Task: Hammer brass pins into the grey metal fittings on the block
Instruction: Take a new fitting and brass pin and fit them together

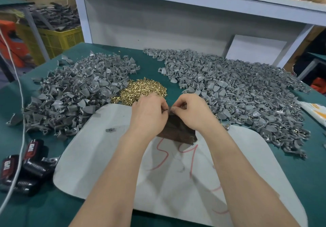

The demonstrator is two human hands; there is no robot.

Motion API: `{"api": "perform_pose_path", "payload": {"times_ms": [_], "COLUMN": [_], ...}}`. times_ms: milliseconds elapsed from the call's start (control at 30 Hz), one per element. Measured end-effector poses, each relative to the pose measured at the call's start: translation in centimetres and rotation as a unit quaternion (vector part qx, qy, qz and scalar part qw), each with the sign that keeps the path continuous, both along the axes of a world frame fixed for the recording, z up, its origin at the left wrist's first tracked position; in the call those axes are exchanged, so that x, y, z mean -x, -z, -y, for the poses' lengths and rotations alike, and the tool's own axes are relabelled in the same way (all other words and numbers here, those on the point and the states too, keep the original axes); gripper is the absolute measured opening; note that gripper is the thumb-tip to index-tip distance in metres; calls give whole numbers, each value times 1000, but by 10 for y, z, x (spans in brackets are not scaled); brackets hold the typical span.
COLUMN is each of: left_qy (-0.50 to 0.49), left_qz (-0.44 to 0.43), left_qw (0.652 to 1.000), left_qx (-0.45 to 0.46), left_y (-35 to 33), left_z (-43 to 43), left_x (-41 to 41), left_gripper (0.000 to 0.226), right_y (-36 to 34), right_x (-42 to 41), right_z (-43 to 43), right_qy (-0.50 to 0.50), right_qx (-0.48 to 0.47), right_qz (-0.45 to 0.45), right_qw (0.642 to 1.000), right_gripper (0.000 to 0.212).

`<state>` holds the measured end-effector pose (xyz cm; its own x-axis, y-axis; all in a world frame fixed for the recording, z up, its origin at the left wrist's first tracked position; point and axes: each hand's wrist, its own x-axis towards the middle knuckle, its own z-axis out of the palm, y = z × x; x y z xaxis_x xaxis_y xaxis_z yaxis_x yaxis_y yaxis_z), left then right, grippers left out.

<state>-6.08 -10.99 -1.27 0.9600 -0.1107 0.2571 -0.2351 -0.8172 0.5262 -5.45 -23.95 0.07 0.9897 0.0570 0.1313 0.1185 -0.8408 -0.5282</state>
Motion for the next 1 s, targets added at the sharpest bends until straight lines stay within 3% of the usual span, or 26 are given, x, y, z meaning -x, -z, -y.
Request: {"api": "perform_pose_path", "payload": {"times_ms": [100, 233, 533, 833, 1000], "left_qy": [-2, -2, 2, -1, -3], "left_qz": [-2, 2, 8, 9, 7], "left_qw": [1000, 1000, 1000, 1000, 1000], "left_qx": [-1, 0, -21, 1, -12], "left_y": [0, 1, 1, 1, 1], "left_z": [0, 1, 3, 2, 3], "left_x": [0, 0, -2, 0, -1], "left_gripper": [7, 7, 12, 4, 7], "right_y": [6, 7, -6, -3, -6], "right_x": [2, 3, 5, 1, 3], "right_z": [-1, -5, -11, -4, -11], "right_qy": [8, 8, -11, 10, 6], "right_qx": [-7, 23, 98, 29, 77], "right_qz": [20, 47, 20, -17, -6], "right_qw": [1000, 999, 995, 999, 997], "right_gripper": [24, 15, 9, 16, 8]}}
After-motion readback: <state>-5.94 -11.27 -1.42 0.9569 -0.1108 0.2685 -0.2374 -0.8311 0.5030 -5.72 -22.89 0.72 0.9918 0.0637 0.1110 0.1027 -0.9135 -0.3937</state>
